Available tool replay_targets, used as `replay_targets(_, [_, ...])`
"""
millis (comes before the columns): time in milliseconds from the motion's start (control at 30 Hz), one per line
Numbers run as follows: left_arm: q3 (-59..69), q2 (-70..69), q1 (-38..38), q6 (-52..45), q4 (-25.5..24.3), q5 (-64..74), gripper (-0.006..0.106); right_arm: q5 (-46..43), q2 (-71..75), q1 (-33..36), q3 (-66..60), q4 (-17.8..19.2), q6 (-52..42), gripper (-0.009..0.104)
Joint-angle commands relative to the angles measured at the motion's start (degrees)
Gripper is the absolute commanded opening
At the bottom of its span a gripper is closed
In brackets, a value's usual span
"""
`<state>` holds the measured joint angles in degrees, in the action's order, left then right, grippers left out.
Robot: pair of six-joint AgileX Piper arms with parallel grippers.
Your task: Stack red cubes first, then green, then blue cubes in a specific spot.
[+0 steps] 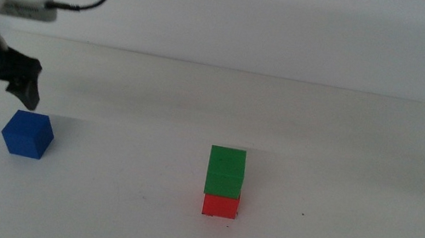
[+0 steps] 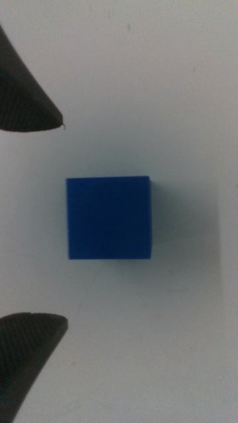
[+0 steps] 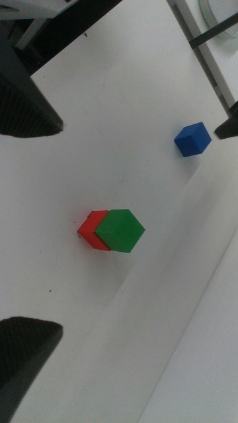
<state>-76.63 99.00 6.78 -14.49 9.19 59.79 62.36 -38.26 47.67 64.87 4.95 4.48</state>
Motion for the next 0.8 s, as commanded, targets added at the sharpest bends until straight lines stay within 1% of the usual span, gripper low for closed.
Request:
replay_targets(0, [-0.7,2.75,0.03,-0.71,0.95,-0.93,0.094,-0.69,0.23,-0.26,-0.28,0.59,-0.47,0.087])
replay_targets(233, [-0.7,8.72,0.03,-2.64,3.29,-5.15,0.094,-0.69,0.23,-0.26,-0.28,0.59,-0.47,0.087])
replay_targets(667, [-0.7,14.64,0.03,-3.78,3.93,-8.08,0.093,-0.69,0.23,-0.26,-0.28,0.59,-0.47,0.087])
replay_targets(767, [-0.7,15.43,0.03,-4.24,4.15,-7.83,0.09,-0.69,0.23,-0.26,-0.28,0.59,-0.47,0.087])
